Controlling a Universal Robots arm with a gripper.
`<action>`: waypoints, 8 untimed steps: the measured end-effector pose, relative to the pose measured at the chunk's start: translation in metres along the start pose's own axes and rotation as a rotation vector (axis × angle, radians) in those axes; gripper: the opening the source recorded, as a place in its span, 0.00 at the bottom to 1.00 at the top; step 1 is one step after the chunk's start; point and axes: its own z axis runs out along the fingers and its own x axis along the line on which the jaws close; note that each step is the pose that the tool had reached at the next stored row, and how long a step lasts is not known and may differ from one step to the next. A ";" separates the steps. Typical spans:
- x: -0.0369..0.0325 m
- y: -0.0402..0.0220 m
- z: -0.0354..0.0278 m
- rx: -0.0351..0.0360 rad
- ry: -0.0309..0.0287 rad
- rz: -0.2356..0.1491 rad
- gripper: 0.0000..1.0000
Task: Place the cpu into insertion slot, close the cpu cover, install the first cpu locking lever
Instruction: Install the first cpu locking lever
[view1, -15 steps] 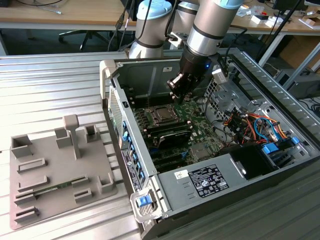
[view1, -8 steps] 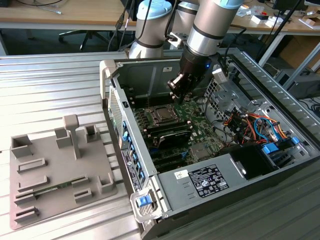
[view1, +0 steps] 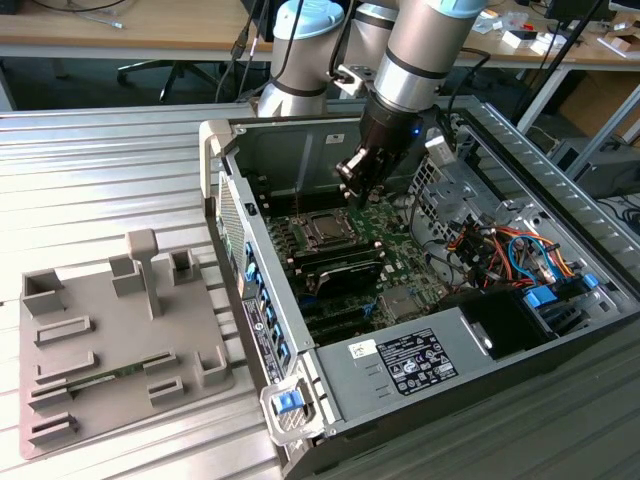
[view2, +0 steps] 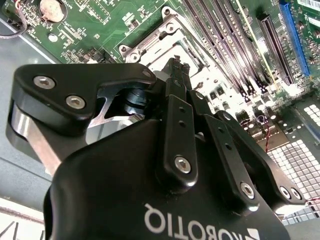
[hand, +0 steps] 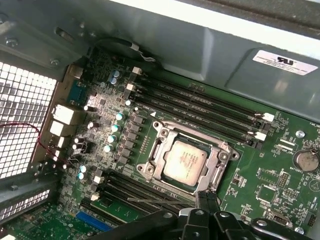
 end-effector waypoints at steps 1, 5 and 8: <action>0.0000 0.0000 0.0000 0.0002 0.0001 -0.004 0.11; 0.0001 0.0000 0.0003 -0.0011 -0.0002 0.024 0.11; 0.0000 0.0000 0.0012 -0.0044 -0.0011 0.097 0.11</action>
